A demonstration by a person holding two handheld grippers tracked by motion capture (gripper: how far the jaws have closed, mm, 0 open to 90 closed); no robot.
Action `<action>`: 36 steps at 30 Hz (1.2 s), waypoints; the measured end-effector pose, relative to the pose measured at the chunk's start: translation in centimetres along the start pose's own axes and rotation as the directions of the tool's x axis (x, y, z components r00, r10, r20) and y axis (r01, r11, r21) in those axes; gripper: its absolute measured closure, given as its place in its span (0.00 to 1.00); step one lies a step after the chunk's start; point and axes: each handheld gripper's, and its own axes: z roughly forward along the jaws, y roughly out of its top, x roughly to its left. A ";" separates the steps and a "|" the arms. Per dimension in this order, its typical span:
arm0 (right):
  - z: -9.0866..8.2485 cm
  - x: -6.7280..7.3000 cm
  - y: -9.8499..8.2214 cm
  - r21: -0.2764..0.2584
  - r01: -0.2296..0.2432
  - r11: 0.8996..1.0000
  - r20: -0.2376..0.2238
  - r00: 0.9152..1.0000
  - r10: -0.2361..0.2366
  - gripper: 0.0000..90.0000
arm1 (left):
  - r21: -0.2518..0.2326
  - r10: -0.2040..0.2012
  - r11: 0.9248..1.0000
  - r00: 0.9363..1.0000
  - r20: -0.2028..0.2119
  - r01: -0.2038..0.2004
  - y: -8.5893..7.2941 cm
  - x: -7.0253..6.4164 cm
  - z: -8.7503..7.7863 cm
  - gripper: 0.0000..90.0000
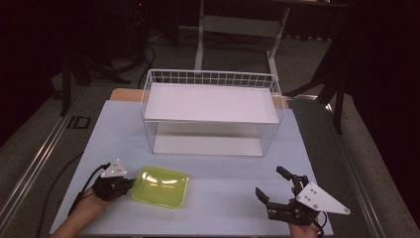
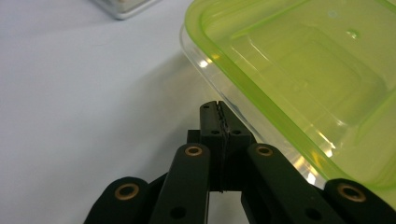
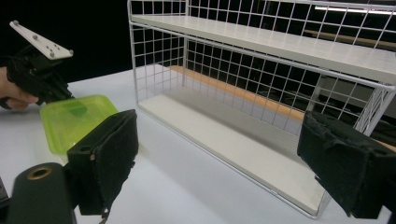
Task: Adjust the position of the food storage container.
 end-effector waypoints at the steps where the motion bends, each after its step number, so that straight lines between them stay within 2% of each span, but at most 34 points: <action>1: 0.0 0.0 0.0 0.000 0.000 1.000 0.000 1.000 0.000 0.14 | 0.000 0.000 1.000 1.000 0.000 0.000 0.0 0.0 0.0 1.00; 2: 0.0 0.0 0.0 0.004 0.000 1.000 0.001 1.000 0.000 0.14 | 0.006 0.003 1.000 1.000 0.022 -0.003 0.3 -0.5 0.4 1.00; 11: 0.1 0.0 0.0 0.009 0.011 1.000 0.016 1.000 -0.011 0.14 | 0.018 0.016 1.000 0.996 0.085 -0.018 1.2 -2.2 2.0 1.00; 20: 0.3 -0.1 -0.2 0.018 0.011 1.000 0.013 1.000 -0.012 0.14 | 0.037 0.032 0.999 0.986 0.165 -0.039 2.2 -4.2 3.6 1.00; 23: 0.2 -0.2 -0.2 0.018 0.011 1.000 0.014 1.000 -0.011 0.14 | 0.043 0.035 0.998 0.983 0.178 -0.043 2.3 -4.6 3.9 1.00; 27: 0.4 -0.2 -0.2 0.024 0.014 1.000 0.012 1.000 -0.014 0.14 | 0.045 0.035 0.998 0.975 0.218 -0.046 2.9 -5.7 4.9 1.00; 35: 0.4 -0.2 -0.3 0.024 0.016 1.000 0.006 1.000 -0.017 0.14 | 0.045 0.045 0.997 0.967 0.249 -0.058 4.2 -6.6 6.2 1.00; 36: 0.4 -0.2 -0.3 0.026 0.015 1.000 0.006 1.000 -0.016 0.14 | 0.046 0.050 0.997 0.969 0.242 -0.063 4.3 -6.7 6.4 1.00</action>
